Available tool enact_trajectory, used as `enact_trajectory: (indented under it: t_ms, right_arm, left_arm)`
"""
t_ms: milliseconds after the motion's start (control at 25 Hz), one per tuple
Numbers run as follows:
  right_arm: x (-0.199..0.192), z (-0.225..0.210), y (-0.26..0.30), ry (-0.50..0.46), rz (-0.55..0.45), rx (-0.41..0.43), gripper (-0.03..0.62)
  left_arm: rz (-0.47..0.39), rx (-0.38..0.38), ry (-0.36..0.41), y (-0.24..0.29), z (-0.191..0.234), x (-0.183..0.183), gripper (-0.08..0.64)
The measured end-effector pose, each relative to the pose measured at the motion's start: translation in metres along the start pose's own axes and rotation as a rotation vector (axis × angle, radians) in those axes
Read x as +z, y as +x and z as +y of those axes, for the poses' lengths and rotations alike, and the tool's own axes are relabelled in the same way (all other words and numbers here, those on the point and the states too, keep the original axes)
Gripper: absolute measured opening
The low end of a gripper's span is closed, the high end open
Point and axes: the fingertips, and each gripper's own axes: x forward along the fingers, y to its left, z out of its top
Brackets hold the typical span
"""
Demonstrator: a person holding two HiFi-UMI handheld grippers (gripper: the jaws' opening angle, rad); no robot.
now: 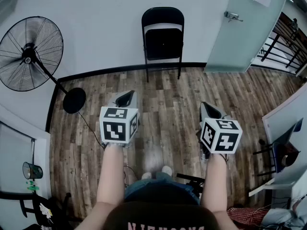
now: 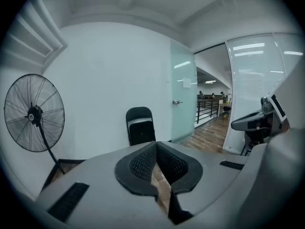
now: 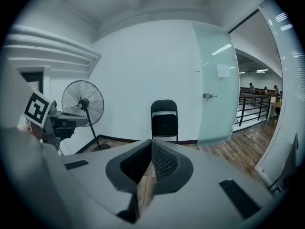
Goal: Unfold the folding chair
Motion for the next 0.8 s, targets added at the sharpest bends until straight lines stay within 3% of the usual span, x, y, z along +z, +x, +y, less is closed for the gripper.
enact_trajectory:
  t_ms: [480, 520, 560, 600, 640, 680, 800]
  right_arm:
    - [0.001, 0.015, 0.000, -0.052, -0.031, -0.024, 0.000]
    - [0.001, 0.014, 0.001, -0.054, -0.040, -0.031, 0.000]
    - [0.001, 0.015, 0.002, -0.061, -0.046, -0.034, 0.002]
    - [0.001, 0.017, 0.004, -0.072, -0.049, -0.024, 0.036]
    - [0.000, 0.020, 0.007, -0.080, -0.053, -0.004, 0.302]
    - [0.000, 0.021, 0.010, -0.081, -0.059, 0.011, 0.473]
    - [-0.003, 0.009, 0.016, -0.074, -0.060, -0.006, 0.556]
  left_arm:
    - [0.007, 0.032, -0.063, -0.004, 0.014, -0.020, 0.000]
    - [0.005, 0.033, -0.073, -0.004, 0.014, -0.021, 0.006]
    - [0.007, 0.035, -0.078, -0.003, 0.014, -0.022, 0.063]
    - [0.010, 0.040, -0.077, -0.003, 0.014, -0.024, 0.262]
    - [0.014, 0.052, -0.069, -0.001, 0.015, -0.025, 0.420]
    - [0.016, 0.072, -0.060, 0.000, 0.015, -0.025, 0.470]
    - [0.020, 0.119, -0.062, 0.008, 0.014, -0.026, 0.550]
